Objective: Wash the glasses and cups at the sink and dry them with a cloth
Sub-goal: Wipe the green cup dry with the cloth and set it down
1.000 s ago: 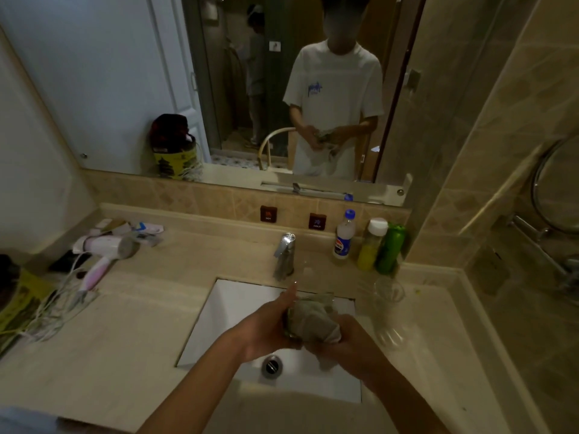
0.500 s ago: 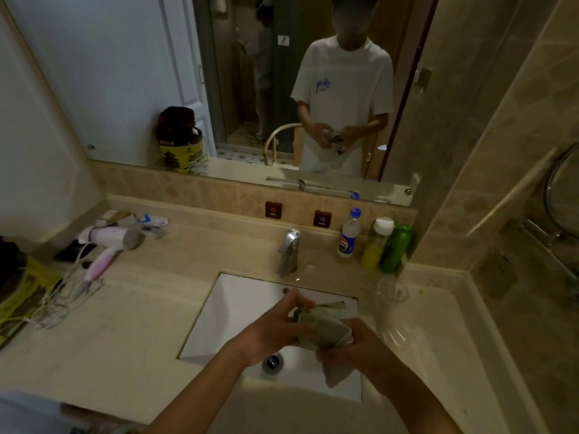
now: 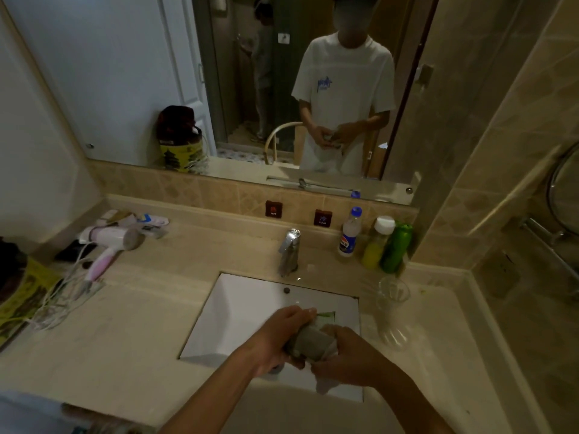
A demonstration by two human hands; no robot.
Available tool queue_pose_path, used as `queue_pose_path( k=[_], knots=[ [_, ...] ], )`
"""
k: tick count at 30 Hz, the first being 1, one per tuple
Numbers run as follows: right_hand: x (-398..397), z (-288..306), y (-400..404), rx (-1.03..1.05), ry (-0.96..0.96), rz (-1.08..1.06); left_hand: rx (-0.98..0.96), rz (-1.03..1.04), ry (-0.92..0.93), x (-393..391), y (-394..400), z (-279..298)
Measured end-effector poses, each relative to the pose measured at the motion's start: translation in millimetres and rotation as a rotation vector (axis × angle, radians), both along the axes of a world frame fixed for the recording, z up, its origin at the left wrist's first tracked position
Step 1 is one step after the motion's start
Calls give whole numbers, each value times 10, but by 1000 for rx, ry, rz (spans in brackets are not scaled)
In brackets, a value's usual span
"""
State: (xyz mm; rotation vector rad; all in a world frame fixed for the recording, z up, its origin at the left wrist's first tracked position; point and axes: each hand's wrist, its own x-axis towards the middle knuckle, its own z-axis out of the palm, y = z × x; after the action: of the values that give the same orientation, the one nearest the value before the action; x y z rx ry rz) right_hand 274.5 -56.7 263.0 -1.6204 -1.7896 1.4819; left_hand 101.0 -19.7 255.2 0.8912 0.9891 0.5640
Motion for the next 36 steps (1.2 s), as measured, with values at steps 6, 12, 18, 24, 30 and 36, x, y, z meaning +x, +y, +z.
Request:
queue_pose_path(
  k=[6, 12, 18, 24, 30, 36],
  knots=[
    [44, -18, 26, -19, 205, -87, 203, 33, 94, 35, 5, -53],
    [89, -13, 53, -84, 725, -144, 798, 72, 347, 57, -10, -166],
    [154, 78, 133, -81, 506, 4, 258, -114, 144, -71, 148, 0],
    [158, 87, 277, -253, 578, 210, -37, -395, 178, -28, 306, 186],
    [311, 23, 226, -143, 892, -213, 111, -181, 139, -24, 344, 9],
    [-85, 49, 172, 293, 617, -566, 36, 330, -137, 221, 362, -9]
  ],
)
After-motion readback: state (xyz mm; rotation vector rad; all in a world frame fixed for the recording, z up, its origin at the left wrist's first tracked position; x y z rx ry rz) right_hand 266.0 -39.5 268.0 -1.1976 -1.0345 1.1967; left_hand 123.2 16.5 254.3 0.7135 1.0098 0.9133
